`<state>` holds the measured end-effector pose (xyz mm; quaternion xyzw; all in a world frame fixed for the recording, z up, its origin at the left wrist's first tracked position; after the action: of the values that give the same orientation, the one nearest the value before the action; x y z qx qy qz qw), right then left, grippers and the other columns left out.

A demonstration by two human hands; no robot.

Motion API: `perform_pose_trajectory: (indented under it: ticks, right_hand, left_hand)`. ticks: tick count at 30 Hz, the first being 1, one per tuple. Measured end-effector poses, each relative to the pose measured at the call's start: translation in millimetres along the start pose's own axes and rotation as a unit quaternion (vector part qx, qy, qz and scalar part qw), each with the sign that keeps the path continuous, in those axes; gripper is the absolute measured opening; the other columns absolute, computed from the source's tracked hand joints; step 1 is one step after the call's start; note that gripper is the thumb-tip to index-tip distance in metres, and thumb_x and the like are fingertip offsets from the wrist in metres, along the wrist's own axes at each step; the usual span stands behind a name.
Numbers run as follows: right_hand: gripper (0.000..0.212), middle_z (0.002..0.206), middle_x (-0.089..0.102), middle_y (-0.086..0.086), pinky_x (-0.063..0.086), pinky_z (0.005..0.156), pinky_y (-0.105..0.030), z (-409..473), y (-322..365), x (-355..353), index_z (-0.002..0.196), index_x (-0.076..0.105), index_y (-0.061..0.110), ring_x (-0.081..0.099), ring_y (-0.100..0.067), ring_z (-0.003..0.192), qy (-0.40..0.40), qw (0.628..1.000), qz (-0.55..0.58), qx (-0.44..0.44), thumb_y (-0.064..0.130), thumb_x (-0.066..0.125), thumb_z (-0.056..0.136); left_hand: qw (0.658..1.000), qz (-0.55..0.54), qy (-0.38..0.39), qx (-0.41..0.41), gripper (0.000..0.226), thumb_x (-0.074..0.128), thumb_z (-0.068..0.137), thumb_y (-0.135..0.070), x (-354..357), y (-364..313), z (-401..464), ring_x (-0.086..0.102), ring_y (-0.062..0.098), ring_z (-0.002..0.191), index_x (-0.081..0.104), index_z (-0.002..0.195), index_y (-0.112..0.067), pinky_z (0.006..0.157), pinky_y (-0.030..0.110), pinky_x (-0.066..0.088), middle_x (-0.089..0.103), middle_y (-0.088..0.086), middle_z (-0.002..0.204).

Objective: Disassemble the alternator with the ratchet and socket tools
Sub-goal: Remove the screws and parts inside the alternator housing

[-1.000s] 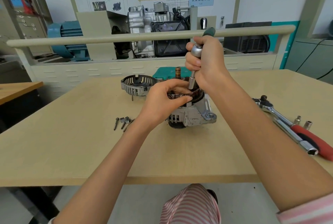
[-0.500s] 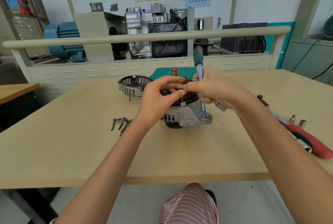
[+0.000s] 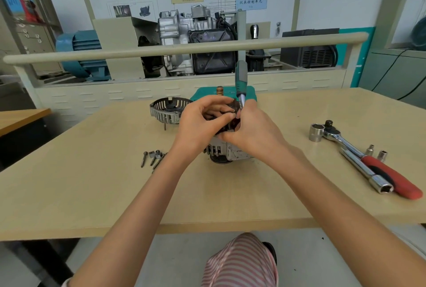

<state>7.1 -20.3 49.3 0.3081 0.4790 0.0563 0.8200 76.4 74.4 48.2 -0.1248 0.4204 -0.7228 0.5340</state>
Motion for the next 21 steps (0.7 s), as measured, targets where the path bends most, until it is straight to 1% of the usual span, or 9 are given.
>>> perform_pose_trajectory:
  ticks: [3,5,7,9,11,14,16,21]
  right_hand:
    - [0.044,0.078,0.05,0.004,0.041,0.061,-0.032,-1,0,-1,0.102,0.037,0.012,0.056,-0.021,0.079,-0.005,1.0,0.026,0.007,0.031,0.07,0.08]
    - [0.041,0.083,0.053,0.001,0.042,0.063,-0.033,-2,1,-1,0.103,0.038,0.012,0.056,-0.021,0.08,-0.008,0.999,0.031,0.008,0.028,0.069,0.081]
    - [0.034,0.086,0.053,0.0,0.043,0.066,-0.034,-3,2,-2,0.1,0.038,0.013,0.055,-0.022,0.082,-0.018,0.999,0.04,0.005,0.024,0.066,0.083]
    - [0.027,0.086,0.052,0.0,0.046,0.07,-0.037,-4,3,-4,0.097,0.038,0.014,0.055,-0.023,0.083,-0.032,0.998,0.054,0.0,0.019,0.062,0.085]
    - [0.023,0.081,0.049,0.003,0.049,0.074,-0.041,-5,5,-6,0.096,0.038,0.015,0.056,-0.023,0.084,-0.043,0.997,0.059,-0.015,0.014,0.059,0.085]
    - [0.023,0.077,0.05,0.005,0.05,0.072,-0.042,-5,8,-6,0.096,0.039,0.015,0.056,-0.021,0.079,-0.049,0.996,0.059,-0.038,0.014,0.059,0.084]
    - [0.025,0.073,0.049,0.008,0.05,0.071,-0.04,-5,8,-4,0.095,0.039,0.016,0.054,-0.016,0.074,-0.052,0.995,0.072,-0.04,0.016,0.061,0.085]
    - [0.026,0.072,0.048,0.01,0.049,0.069,-0.038,-3,7,-3,0.094,0.04,0.017,0.049,-0.009,0.068,-0.06,0.992,0.103,-0.043,0.015,0.063,0.083]
  left_hand:
    - [1.0,-0.006,-0.007,0.0,0.027,0.072,0.078,-0.002,-2,-1,-1,0.063,0.007,0.08,0.067,0.099,-0.018,0.081,0.022,0.052,0.069,-0.005,0.085]
    - [1.0,-0.012,-0.014,0.002,0.026,0.071,0.079,-0.003,-4,-2,-1,0.064,0.005,0.081,0.067,0.1,-0.018,0.082,0.021,0.052,0.069,-0.005,0.087]
    - [0.999,-0.028,-0.025,0.004,0.027,0.07,0.08,-0.002,-6,-3,0,0.063,0.001,0.079,0.067,0.1,-0.019,0.082,0.019,0.052,0.068,-0.006,0.086]
    - [0.998,-0.05,-0.036,0.008,0.029,0.068,0.081,0.0,-7,-5,0,0.063,0.0,0.075,0.066,0.099,-0.023,0.079,0.017,0.052,0.066,-0.005,0.085]
    - [0.996,-0.064,-0.055,0.01,0.03,0.067,0.082,0.001,-9,-6,0,0.063,0.0,0.073,0.066,0.097,-0.026,0.076,0.016,0.051,0.065,-0.005,0.085]
    - [0.995,-0.071,-0.066,0.007,0.03,0.065,0.083,0.001,-14,-7,2,0.064,-0.001,0.072,0.067,0.093,-0.028,0.072,0.016,0.052,0.065,-0.005,0.085]
    - [0.996,-0.074,-0.058,0.001,0.029,0.064,0.084,0.001,-14,-7,3,0.065,0.002,0.073,0.067,0.094,-0.026,0.071,0.021,0.055,0.065,-0.004,0.086]
    - [0.997,-0.058,-0.056,-0.001,0.027,0.063,0.085,0.0,-13,-7,6,0.065,0.009,0.078,0.067,0.096,-0.025,0.076,0.028,0.057,0.065,-0.003,0.088]
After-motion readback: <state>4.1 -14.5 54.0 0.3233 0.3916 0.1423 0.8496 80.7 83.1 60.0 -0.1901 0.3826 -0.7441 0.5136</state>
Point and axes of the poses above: each hand's wrist, its own z-axis towards the middle knuckle, its own x-axis out of the palm, y = z × x, the point moved 3 cm from there along z, towards the middle knuckle
